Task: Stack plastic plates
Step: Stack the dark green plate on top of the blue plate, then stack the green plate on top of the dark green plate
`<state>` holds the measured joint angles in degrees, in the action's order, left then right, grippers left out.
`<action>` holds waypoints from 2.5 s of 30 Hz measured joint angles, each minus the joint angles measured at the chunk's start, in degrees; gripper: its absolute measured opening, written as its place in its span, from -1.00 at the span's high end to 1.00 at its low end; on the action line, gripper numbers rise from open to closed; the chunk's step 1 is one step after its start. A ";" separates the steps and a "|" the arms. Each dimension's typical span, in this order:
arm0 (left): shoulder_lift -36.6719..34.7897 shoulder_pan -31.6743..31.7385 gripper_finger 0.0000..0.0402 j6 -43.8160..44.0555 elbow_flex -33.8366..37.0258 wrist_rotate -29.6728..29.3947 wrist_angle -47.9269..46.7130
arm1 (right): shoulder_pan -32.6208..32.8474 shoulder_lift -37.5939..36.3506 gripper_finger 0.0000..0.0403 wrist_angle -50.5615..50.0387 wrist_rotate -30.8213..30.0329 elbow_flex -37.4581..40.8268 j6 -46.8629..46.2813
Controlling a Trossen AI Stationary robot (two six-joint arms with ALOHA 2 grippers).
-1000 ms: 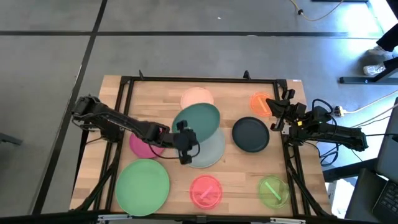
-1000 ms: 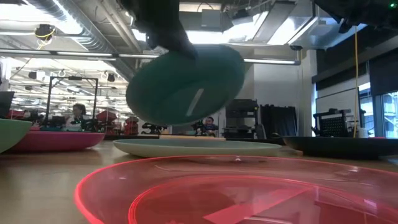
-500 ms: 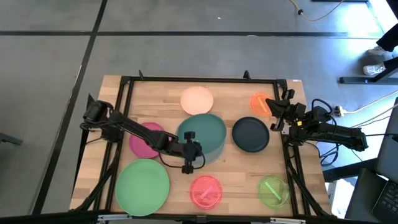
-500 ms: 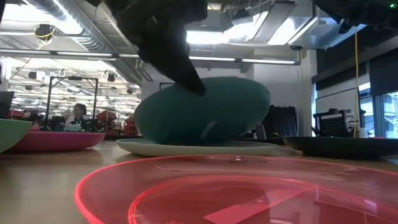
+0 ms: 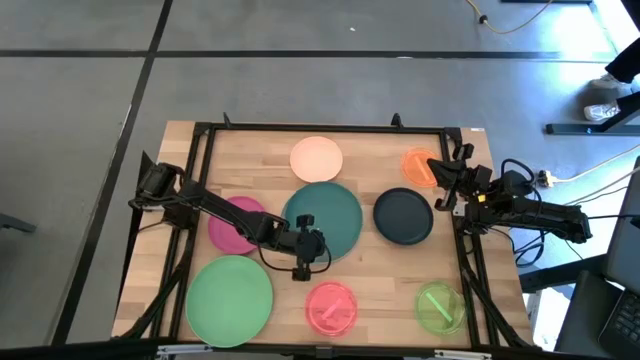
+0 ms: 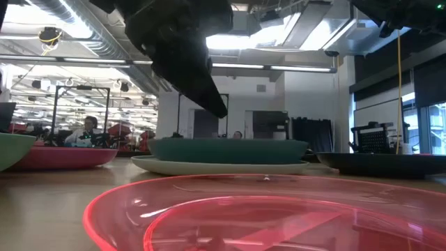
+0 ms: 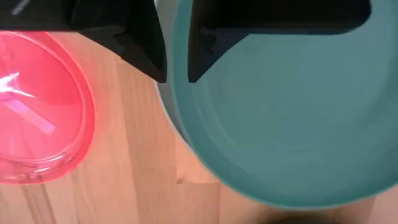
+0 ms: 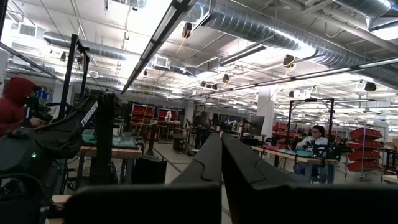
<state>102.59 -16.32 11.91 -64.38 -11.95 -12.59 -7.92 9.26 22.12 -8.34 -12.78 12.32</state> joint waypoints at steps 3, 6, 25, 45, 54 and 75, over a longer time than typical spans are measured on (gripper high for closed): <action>0.00 -0.02 0.61 1.23 0.00 0.10 -1.20 | 0.02 0.00 1.00 0.00 0.00 0.00 0.02; 0.00 0.18 0.53 3.02 0.00 1.03 -1.37 | 0.01 0.00 1.00 0.01 0.00 0.00 0.01; -5.35 -1.41 0.51 9.77 -15.85 8.23 -29.28 | 0.02 0.00 1.00 -0.05 0.11 0.00 0.01; -5.22 -3.98 0.54 17.58 -10.33 15.92 -47.03 | 0.00 0.00 1.00 -0.40 -0.01 0.00 0.02; -5.22 -3.97 0.54 17.61 -7.97 16.35 -46.73 | 0.02 0.00 1.00 -0.42 0.00 0.00 0.02; -5.22 -5.15 0.54 13.81 -7.78 14.87 -46.70 | 0.02 0.00 1.00 -0.48 0.00 0.00 0.02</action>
<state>97.36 -21.47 25.72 -72.16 2.92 -59.29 -7.91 9.26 21.64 -8.34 -12.78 12.34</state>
